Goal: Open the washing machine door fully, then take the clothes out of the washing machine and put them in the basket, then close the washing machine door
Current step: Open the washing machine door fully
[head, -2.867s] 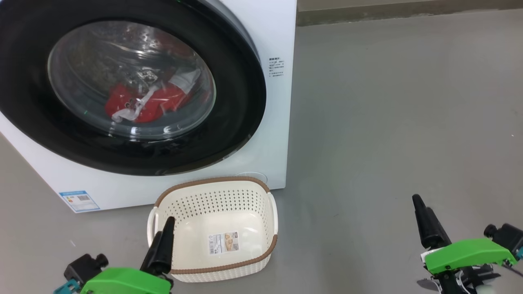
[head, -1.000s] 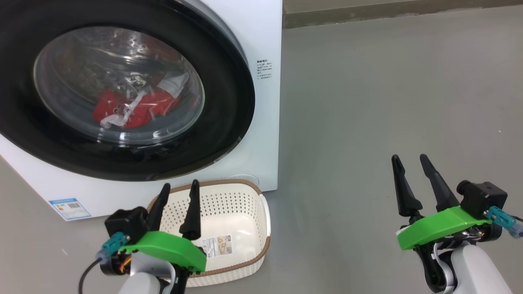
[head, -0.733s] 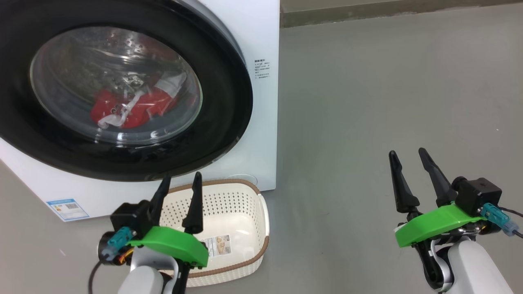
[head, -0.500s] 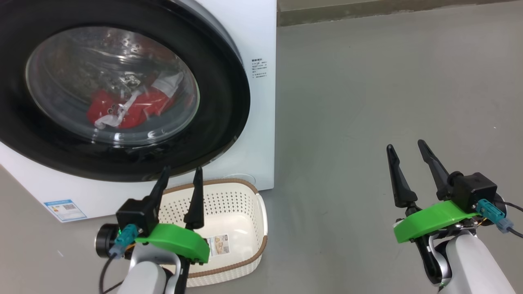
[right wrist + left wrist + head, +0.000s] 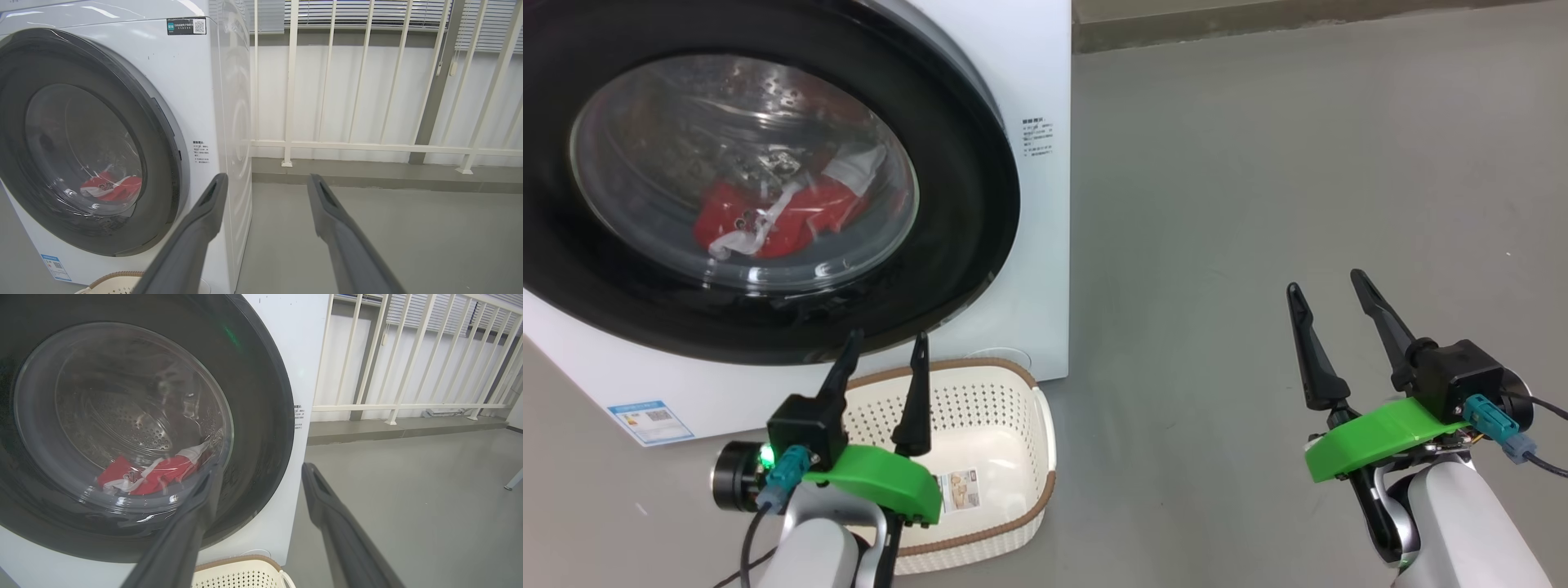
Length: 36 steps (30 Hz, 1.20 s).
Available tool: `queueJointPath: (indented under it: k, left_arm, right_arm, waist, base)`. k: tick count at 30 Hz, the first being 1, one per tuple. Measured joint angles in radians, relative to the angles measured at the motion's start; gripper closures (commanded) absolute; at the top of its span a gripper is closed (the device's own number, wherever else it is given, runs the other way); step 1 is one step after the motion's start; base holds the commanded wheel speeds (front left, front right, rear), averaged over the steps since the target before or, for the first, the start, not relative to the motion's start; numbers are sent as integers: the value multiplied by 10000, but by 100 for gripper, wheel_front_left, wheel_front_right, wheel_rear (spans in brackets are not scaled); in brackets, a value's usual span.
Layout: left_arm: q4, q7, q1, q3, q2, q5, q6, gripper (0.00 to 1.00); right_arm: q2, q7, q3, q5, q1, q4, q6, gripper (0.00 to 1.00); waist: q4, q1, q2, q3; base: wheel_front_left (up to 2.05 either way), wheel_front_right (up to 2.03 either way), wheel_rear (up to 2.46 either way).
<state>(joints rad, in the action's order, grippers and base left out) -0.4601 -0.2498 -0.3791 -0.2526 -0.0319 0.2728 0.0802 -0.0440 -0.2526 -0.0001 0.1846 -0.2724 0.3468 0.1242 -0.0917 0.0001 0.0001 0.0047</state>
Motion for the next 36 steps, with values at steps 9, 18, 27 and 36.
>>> queueJointPath:
  k: [9,18,27,36]
  left_arm:
    - [33,0,-4,40,-2,44,84,0]
    - [520,0,-147,36,-6,291,196,0]
    - [1480,-29,-216,-59,-6,190,291,0]
    - [2437,-31,-438,-174,-10,-136,384,0]
  right_arm:
    - [-2,0,0,67,-2,-123,0,0]
    - [-25,-27,27,1197,-742,-75,0,100]
    - [-174,-23,351,4456,-1925,245,0,100]
    - [-1089,364,1003,6869,-3405,136,0,100]
  waist:
    - [42,-1,0,176]
    - [158,0,0,682]
    - [346,0,0,1509]
    - [589,-1,0,2617]
  base:
    - [0,0,0]
    - [0,0,0]
    - [0,0,0]
    - [0,0,0]
